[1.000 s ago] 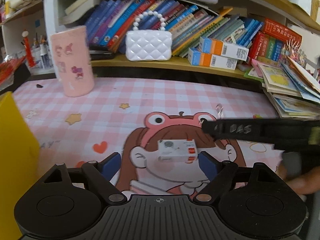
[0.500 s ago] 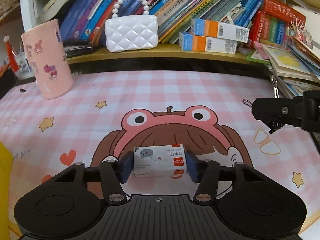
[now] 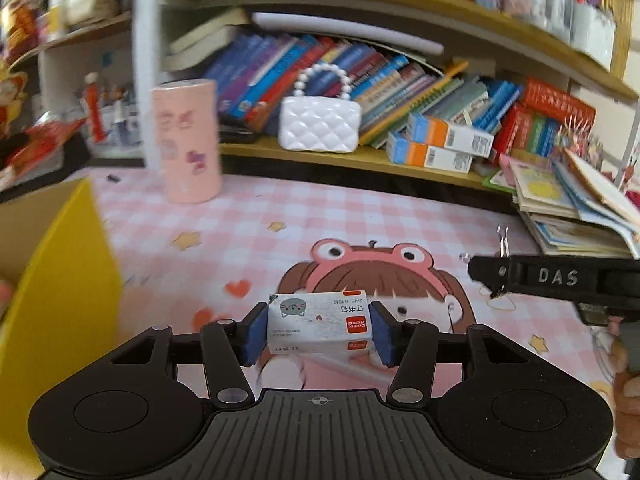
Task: Organize objects
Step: 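Carry the card box and binder clip over the yellow box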
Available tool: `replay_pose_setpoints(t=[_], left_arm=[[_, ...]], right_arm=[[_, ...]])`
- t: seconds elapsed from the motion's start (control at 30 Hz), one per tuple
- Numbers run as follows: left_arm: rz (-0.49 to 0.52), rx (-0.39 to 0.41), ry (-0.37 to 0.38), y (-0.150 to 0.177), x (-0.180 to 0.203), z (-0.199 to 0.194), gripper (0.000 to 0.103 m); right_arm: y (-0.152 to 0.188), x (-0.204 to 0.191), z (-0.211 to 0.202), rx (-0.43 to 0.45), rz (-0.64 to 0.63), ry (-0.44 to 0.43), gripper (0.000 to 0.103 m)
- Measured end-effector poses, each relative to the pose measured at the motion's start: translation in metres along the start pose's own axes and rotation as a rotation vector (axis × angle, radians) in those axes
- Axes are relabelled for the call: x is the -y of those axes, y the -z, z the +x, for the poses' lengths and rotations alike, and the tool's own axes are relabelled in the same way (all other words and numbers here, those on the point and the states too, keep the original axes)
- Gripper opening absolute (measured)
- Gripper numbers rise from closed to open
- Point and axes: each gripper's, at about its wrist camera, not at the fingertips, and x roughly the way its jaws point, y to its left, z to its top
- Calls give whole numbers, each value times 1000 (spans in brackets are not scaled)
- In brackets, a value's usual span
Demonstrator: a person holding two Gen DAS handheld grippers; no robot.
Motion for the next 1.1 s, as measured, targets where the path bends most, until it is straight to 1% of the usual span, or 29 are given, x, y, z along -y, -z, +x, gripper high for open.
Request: replay_pose_setpoints(t=[0.17, 0.27, 0.37, 0.47, 0.6, 0.73, 0.87, 1.1], left_arm=[[-33, -9, 24, 19, -20, -46, 52], [-27, -16, 32, 30, -32, -71, 52], [-33, -16, 29, 43, -45, -93, 52], [-37, -28, 22, 57, -56, -108, 52], [-34, -42, 24, 77, -69, -130, 52], [-6, -31, 20, 89, -81, -150, 52], [-31, -34, 14, 99, -97, -165, 52], [-68, -36, 11, 114, -121, -187, 52]], right_arm=[[27, -16, -24, -69, 41, 2, 40], [49, -32, -42, -95, 35, 17, 40], [72, -51, -60, -120, 32, 34, 40], [90, -71, -74, -146, 25, 31, 40], [110, -99, -91, -155, -5, 23, 40], [123, -124, -105, -155, -44, 16, 40], [134, -147, -117, -154, -92, 8, 40], [155, -178, -131, -169, -142, 11, 40]])
